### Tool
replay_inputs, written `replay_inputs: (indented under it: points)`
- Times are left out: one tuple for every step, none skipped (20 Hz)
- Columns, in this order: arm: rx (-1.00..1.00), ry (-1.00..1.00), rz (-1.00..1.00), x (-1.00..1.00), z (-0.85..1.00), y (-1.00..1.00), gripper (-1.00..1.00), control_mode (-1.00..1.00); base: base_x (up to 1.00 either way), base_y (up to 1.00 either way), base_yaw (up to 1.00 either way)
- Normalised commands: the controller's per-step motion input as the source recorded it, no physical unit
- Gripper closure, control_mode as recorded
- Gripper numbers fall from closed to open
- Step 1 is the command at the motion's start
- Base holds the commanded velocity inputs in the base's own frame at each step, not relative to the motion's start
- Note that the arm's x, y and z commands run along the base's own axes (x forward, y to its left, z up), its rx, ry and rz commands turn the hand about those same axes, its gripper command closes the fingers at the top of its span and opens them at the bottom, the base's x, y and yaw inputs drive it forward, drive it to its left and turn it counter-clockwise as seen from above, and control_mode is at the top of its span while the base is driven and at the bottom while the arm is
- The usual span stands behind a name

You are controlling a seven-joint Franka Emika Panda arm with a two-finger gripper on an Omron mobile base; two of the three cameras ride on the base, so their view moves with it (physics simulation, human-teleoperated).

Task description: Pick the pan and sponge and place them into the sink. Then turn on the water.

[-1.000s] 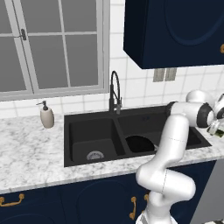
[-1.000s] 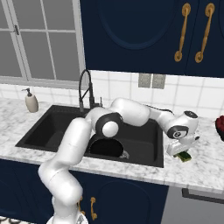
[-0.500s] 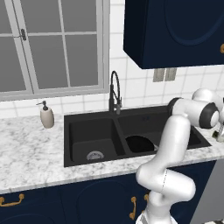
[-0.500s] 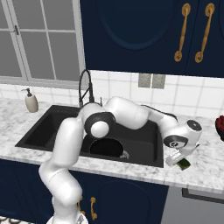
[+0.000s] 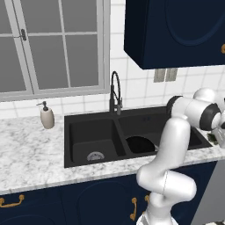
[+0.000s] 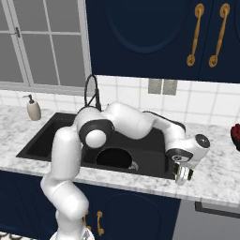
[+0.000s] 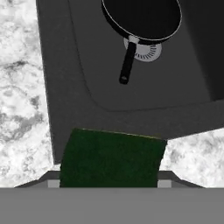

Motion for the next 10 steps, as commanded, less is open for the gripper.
replay_inputs:
  points:
    - [-0.05,-0.07,0.54,0.0,0.36,0.69,1.0,-1.0,0.0,0.0,0.0]
    - [-0.05,-0.09,0.53,0.0,0.39,0.67,1.0,-1.0,0.0,0.0,0.0]
    - [-0.04,-0.11,0.53,0.0,0.38,0.65,1.0,-1.0,0.0,0.0,0.0]
    - [-0.03,-0.13,0.52,0.0,0.36,0.63,1.0,-1.0,0.0,0.0,0.0]
    - [-0.04,-0.17,0.49,0.0,0.36,0.72,1.0,-1.0,0.0,0.0,0.0]
    - [-0.02,-0.23,0.44,0.0,0.39,0.75,1.0,-1.0,0.0,0.0,0.0]
    - [-0.02,-0.25,0.41,0.0,0.35,0.75,1.0,-1.0,0.0,0.0,0.0]
    - [-0.03,-0.26,0.39,0.0,0.26,0.81,1.0,-1.0,0.0,0.0,0.0]
    - [-0.04,-0.27,0.35,0.0,0.16,0.89,1.0,-1.0,0.0,0.0,0.0]
    - [-0.06,-0.3,0.32,0.0,0.09,1.0,1.0,-1.0,0.0,0.0,0.0]
